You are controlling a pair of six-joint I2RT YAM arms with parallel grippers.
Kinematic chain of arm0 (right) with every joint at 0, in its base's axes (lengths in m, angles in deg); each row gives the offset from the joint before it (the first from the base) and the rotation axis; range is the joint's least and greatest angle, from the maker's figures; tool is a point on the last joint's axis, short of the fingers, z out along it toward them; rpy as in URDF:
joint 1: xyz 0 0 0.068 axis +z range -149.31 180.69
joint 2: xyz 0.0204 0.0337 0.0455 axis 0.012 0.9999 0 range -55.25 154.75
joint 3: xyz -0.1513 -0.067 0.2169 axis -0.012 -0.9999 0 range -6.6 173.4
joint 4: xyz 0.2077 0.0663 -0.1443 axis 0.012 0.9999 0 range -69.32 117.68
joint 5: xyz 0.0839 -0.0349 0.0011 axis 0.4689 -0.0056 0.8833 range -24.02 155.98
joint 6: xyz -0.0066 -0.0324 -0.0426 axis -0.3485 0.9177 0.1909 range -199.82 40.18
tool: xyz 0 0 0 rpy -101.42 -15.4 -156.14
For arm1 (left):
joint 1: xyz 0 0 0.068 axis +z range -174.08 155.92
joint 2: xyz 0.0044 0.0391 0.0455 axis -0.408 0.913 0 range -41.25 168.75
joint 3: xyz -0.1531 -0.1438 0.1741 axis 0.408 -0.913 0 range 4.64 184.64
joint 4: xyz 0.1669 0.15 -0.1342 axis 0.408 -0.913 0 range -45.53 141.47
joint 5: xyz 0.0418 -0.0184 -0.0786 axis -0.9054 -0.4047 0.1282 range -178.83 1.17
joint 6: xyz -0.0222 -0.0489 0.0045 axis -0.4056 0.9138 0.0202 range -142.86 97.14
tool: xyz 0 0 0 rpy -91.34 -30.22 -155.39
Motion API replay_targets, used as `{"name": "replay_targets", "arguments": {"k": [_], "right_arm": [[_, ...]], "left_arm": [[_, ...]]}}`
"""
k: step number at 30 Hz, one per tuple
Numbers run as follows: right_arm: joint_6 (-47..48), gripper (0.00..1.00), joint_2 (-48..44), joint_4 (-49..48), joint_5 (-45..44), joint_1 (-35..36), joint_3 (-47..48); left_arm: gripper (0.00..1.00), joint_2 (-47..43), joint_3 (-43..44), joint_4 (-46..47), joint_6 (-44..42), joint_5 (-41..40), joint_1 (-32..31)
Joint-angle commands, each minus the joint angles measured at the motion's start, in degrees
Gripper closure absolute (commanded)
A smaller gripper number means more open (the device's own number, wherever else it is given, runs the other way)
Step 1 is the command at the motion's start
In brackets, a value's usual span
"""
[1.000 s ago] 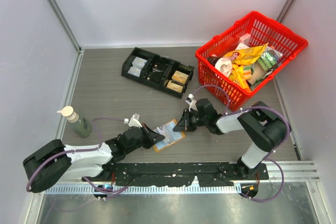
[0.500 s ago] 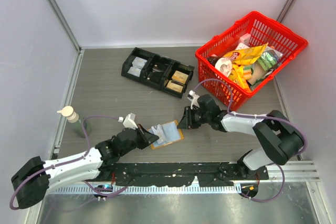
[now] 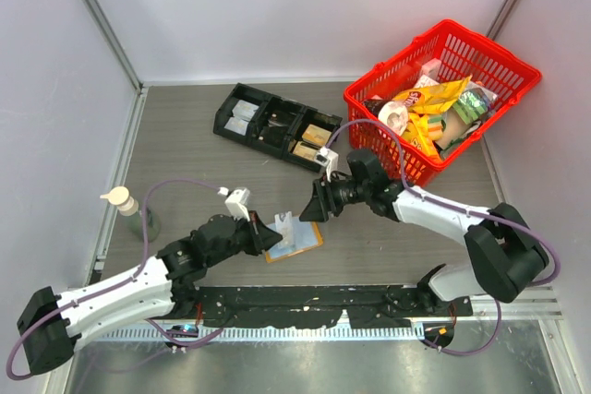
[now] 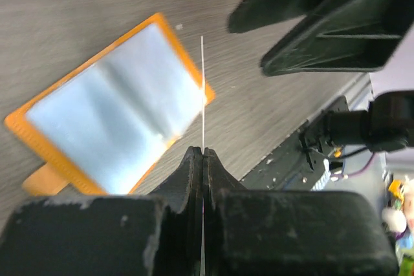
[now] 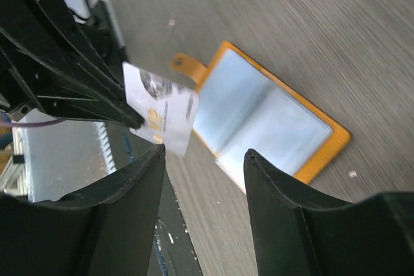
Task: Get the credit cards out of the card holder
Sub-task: Remove the credit card from the card holder.
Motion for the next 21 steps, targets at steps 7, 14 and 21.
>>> {"name": "replay_targets", "arguments": {"k": [7,14,21], "right_arm": [[17.66,0.41,-9.66,17.68,10.74,1.17,12.7],[25.57,0.43,-11.44,24.18,16.63,4.06,14.63],[29.71,0.67,-7.56,29.82,20.32,5.48,16.66]], "left_arm": [[1.0,5.59,18.24,-13.69,-28.95,17.86,0.07],[1.0,10.25,26.33,-18.53,-35.02,26.65,-0.02],[1.0,14.38,32.31,-22.75,-38.89,29.55,-0.02]]}}
